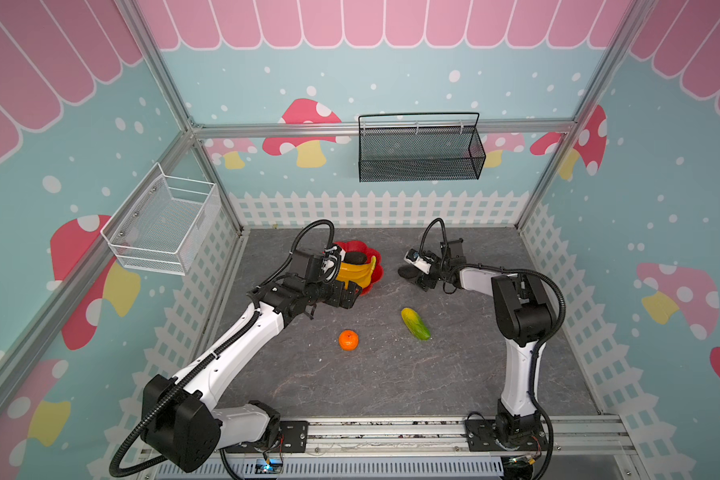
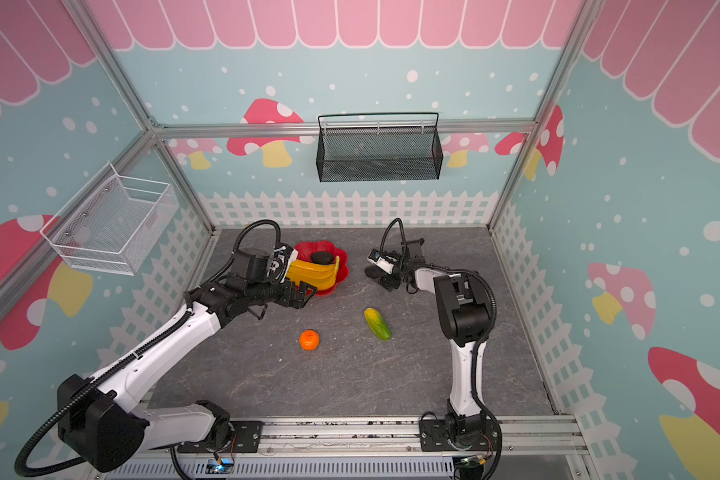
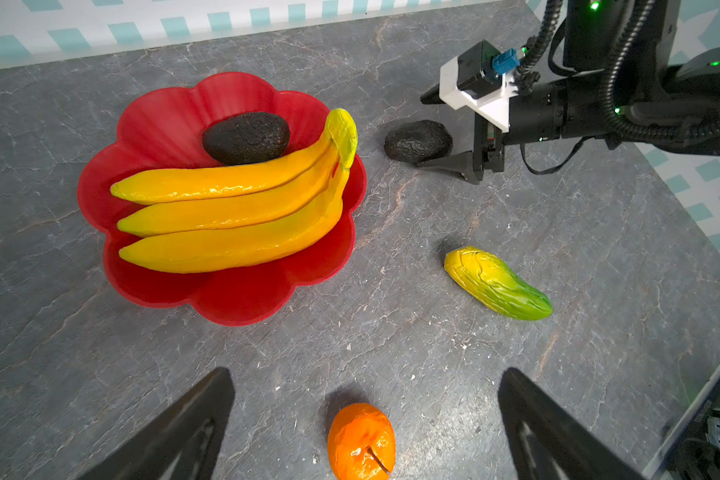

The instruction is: Place and organize the fake fruits in the fruit bowl

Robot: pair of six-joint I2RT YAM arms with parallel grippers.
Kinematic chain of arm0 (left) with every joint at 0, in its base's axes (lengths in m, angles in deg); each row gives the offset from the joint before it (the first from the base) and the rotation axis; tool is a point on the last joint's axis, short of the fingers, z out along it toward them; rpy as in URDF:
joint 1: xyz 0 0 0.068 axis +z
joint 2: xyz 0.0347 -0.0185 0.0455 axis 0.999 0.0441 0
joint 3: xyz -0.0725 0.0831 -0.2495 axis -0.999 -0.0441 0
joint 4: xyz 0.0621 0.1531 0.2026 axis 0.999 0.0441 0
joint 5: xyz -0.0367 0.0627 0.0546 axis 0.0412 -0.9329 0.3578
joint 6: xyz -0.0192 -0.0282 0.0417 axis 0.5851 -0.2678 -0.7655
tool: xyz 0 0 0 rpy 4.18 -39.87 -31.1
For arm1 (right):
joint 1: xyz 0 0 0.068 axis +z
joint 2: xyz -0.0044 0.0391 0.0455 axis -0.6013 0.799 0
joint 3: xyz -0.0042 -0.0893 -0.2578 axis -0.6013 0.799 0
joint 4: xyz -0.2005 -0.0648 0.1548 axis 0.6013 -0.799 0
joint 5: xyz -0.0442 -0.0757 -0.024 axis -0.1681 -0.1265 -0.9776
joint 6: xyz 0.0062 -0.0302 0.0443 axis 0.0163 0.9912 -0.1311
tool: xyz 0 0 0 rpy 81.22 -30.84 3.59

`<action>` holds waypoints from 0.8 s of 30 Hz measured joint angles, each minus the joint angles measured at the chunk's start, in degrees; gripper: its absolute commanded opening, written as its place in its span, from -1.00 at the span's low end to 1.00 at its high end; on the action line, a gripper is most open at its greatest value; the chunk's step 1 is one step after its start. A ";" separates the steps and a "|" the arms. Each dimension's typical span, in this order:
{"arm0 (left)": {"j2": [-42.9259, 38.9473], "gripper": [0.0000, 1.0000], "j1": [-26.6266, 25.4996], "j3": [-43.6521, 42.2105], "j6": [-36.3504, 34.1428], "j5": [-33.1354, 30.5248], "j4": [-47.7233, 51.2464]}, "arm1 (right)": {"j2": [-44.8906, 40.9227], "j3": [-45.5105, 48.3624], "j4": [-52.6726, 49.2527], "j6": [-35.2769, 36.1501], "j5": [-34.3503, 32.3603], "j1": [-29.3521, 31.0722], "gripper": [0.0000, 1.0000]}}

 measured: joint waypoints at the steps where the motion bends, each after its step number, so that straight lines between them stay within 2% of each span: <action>1: 0.00 0.99 -0.02 0.00 0.00 -0.15 0.11 | 0.74 -1.36 -0.66 0.42 0.44 0.11 0.58; 4: 0.00 0.99 0.11 0.00 0.00 -0.37 0.24 | 2.10 -4.11 -2.58 1.64 1.68 0.39 0.39; 7: 0.00 0.99 0.17 0.00 0.00 -0.39 0.37 | 2.40 -5.11 -4.66 2.19 3.15 0.50 0.01; 11: 0.00 0.99 0.20 0.00 0.02 -0.55 0.39 | 3.72 -8.22 -7.43 2.47 4.72 0.50 -0.24; 18: 0.00 0.99 0.48 0.00 0.02 -0.85 0.46 | 3.89 -9.97 -8.70 0.96 6.10 0.46 -0.37; 23: 0.00 0.99 0.59 0.00 0.02 -1.01 0.55 | 0.83 -8.15 -7.39 -2.82 9.99 0.94 -0.35; 24: -0.02 0.99 0.57 0.00 0.02 -1.01 0.57 | 0.17 -8.11 -7.23 -3.48 10.60 1.31 -0.27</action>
